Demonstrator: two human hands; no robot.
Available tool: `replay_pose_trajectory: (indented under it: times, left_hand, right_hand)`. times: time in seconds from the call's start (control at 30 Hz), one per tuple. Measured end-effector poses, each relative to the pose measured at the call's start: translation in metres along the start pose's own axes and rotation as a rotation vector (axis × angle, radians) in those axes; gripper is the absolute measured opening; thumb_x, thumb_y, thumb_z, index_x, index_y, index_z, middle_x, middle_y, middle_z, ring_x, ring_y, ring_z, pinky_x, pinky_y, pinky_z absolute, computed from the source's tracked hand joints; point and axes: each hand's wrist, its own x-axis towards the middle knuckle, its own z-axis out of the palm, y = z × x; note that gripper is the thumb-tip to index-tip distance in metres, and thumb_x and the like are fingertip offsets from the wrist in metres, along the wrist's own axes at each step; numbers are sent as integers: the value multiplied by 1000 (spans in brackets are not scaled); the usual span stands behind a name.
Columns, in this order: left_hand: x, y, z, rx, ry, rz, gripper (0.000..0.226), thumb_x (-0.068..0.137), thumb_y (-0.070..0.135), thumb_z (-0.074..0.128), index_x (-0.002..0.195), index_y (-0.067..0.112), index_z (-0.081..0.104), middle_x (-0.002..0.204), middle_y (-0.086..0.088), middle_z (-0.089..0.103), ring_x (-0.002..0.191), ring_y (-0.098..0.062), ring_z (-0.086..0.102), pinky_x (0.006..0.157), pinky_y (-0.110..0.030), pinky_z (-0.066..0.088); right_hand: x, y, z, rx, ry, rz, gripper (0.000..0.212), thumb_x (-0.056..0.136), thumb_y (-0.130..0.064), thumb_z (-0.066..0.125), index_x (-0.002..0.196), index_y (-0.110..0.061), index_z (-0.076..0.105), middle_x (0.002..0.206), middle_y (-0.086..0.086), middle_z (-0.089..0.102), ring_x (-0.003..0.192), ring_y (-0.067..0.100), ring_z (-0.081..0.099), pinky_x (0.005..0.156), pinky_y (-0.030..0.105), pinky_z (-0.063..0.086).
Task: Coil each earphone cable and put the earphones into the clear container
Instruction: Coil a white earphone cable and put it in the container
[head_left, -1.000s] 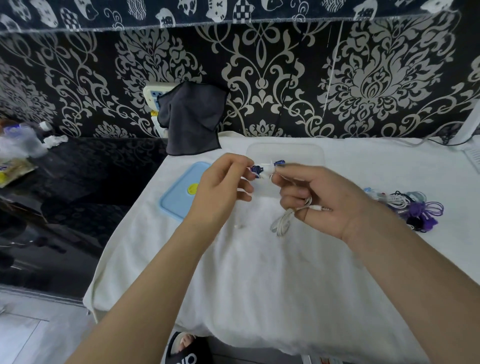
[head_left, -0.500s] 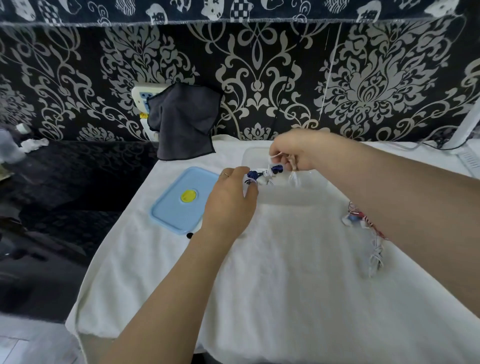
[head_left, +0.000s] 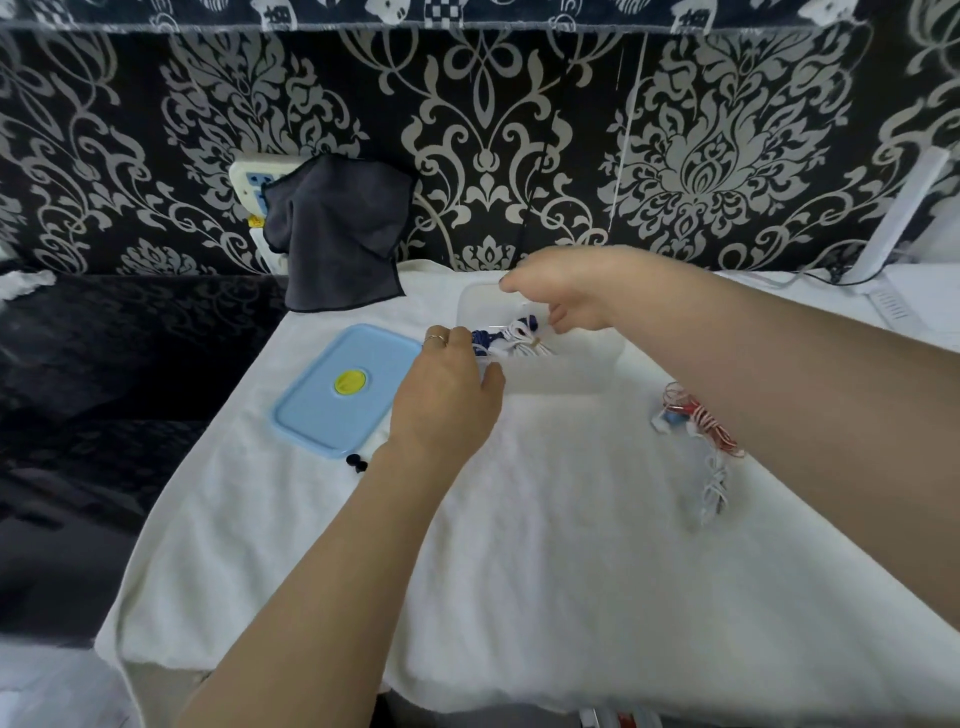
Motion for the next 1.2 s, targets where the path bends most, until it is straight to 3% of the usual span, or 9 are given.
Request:
replay_pose_trajectory:
  times: [0.13, 0.27, 0.4, 0.53, 0.63, 0.73, 0.83, 1.0, 1.2]
  left_hand:
    - [-11, 5, -3, 195, 26, 64, 41, 98, 29, 55, 132, 9, 46, 130, -16, 42, 108, -35, 51, 74, -37, 41]
    - [-24, 19, -8, 193, 64, 147, 36, 95, 26, 57, 126, 10, 48, 120, -14, 44, 99, -30, 51, 71, -35, 40]
    - [-44, 25, -3, 120, -146, 191, 43, 96, 34, 59, 133, 16, 45, 123, -10, 45, 96, -30, 57, 71, -35, 43]
    - [-68, 29, -2, 189, -366, 190, 49, 98, 43, 55, 139, 21, 40, 126, -8, 44, 107, -29, 57, 82, -34, 44]
    - [-81, 34, -4, 216, -453, 196, 52, 99, 45, 53, 144, 25, 36, 130, -6, 41, 115, -26, 53, 87, -33, 43]
    - [-89, 34, -9, 224, -549, 194, 55, 99, 48, 52, 148, 30, 32, 136, -4, 39, 121, -24, 50, 96, -36, 45]
    - [-92, 32, -17, 155, -611, 162, 62, 97, 50, 54, 150, 33, 27, 141, -2, 37, 122, -22, 51, 96, -33, 43]
    - [-91, 30, -31, -145, -589, 192, 78, 90, 42, 71, 150, 46, 22, 145, 6, 41, 123, -11, 51, 98, -27, 45]
    - [-90, 31, -44, -409, -580, 174, 29, 94, 25, 67, 121, 36, 61, 122, 12, 64, 108, -11, 66, 100, -39, 53]
  right_hand:
    - [-31, 18, -26, -167, 215, -136, 40, 97, -22, 52, 133, -4, 56, 126, 22, 62, 107, 32, 66, 97, 47, 55]
    - [-77, 68, -44, -276, 508, -258, 21, 92, -18, 56, 105, -4, 65, 103, 17, 67, 91, 31, 63, 74, 38, 50]
    - [-106, 130, -33, -534, 379, -111, 6, 83, -25, 57, 80, -22, 60, 97, 2, 64, 88, 28, 62, 66, 30, 41]
    - [-120, 163, -20, -825, 104, 64, 27, 92, -26, 54, 118, -24, 60, 131, 11, 57, 108, 32, 62, 58, 24, 39]
    - [-129, 164, -14, -736, 73, 71, 22, 98, -28, 51, 118, -22, 58, 108, 7, 61, 72, 24, 60, 49, 23, 31]
    - [-131, 163, -11, -689, 161, 16, 24, 97, -32, 50, 117, -22, 59, 113, 14, 64, 91, 30, 67, 66, 26, 37]
    - [-134, 162, -12, -465, 79, -50, 18, 94, -28, 58, 82, -16, 54, 84, 12, 69, 72, 27, 68, 61, 29, 52]
    - [-152, 150, -14, 46, -132, -173, 35, 89, -30, 74, 69, -13, 51, 73, 11, 73, 63, 20, 66, 61, 32, 53]
    - [-160, 134, -13, 369, -275, -165, 19, 96, -20, 65, 102, -4, 59, 94, 19, 77, 71, 22, 67, 70, 32, 55]
